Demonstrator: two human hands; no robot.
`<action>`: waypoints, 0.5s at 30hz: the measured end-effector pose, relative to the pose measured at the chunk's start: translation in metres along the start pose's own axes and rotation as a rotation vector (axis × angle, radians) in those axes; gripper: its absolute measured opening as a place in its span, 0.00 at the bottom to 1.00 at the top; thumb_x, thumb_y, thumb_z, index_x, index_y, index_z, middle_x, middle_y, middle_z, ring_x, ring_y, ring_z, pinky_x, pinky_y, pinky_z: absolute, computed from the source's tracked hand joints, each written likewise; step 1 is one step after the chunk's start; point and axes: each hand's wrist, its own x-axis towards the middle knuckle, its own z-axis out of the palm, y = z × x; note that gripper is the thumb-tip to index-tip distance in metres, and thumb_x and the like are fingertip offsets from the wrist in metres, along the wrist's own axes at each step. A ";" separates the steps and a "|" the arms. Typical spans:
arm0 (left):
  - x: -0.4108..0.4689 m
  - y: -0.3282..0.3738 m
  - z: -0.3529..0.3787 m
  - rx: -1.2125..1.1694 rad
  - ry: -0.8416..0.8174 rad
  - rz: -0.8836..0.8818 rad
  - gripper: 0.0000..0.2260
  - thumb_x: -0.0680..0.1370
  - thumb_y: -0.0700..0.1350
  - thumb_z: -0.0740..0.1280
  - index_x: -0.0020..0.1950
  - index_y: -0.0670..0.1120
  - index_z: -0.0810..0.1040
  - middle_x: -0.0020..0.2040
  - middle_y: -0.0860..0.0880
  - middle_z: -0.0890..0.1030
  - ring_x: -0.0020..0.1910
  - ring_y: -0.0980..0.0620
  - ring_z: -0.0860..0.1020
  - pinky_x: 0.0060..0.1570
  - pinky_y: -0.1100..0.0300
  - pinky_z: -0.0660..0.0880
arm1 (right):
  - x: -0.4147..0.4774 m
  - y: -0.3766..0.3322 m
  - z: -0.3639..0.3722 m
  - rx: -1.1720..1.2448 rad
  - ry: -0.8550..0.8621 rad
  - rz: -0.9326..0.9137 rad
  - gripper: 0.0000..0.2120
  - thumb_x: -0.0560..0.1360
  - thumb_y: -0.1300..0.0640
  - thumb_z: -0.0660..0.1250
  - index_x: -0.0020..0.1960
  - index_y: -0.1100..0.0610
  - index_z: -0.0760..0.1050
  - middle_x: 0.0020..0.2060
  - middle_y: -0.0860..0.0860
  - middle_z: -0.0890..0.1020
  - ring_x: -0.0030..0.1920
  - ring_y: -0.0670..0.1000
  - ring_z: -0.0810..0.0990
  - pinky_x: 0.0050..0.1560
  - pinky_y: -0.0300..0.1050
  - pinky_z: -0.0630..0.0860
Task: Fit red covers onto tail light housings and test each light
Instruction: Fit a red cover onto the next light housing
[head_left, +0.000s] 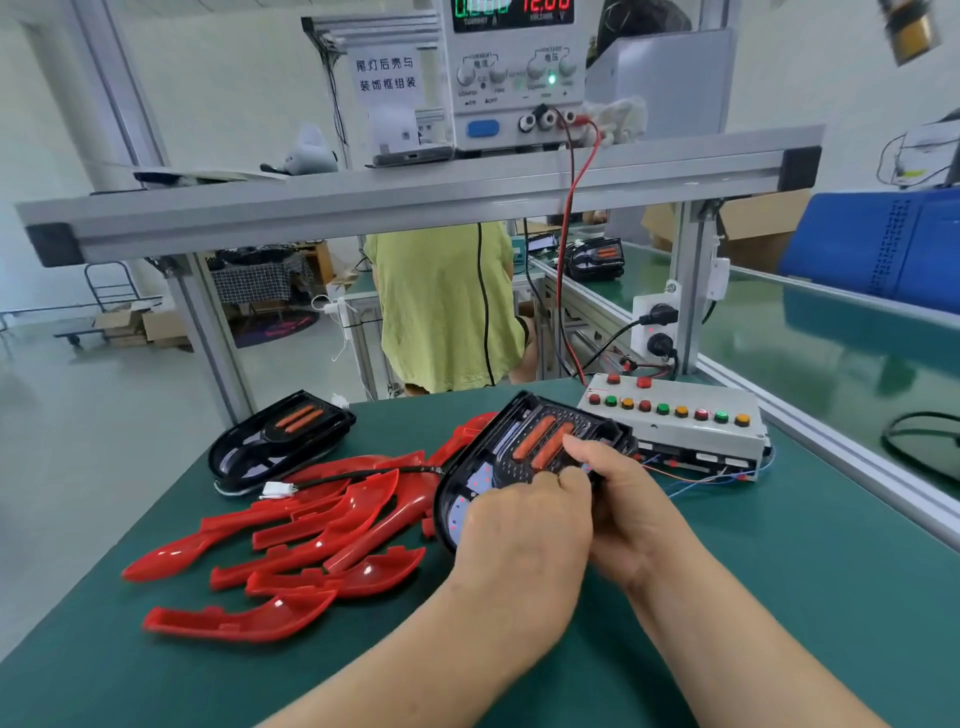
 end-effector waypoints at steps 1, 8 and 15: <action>-0.002 -0.002 0.002 -0.071 0.040 0.014 0.21 0.54 0.58 0.82 0.35 0.50 0.78 0.28 0.52 0.76 0.22 0.54 0.76 0.23 0.65 0.58 | 0.003 -0.001 -0.004 0.008 0.010 -0.018 0.13 0.75 0.57 0.65 0.36 0.59 0.84 0.34 0.57 0.84 0.34 0.54 0.84 0.37 0.45 0.82; 0.011 -0.090 0.001 -1.055 0.308 -0.636 0.20 0.78 0.58 0.60 0.37 0.46 0.80 0.35 0.47 0.81 0.31 0.55 0.77 0.35 0.58 0.71 | 0.006 -0.010 -0.010 0.107 -0.041 -0.074 0.21 0.70 0.55 0.66 0.58 0.64 0.82 0.55 0.62 0.84 0.54 0.60 0.84 0.54 0.56 0.81; 0.009 -0.119 0.040 -1.583 -0.473 -1.029 0.29 0.81 0.64 0.57 0.56 0.38 0.82 0.45 0.41 0.83 0.42 0.47 0.76 0.42 0.57 0.71 | -0.004 -0.002 0.003 0.132 -0.265 -0.006 0.21 0.74 0.52 0.63 0.58 0.64 0.83 0.58 0.62 0.83 0.58 0.60 0.83 0.54 0.57 0.81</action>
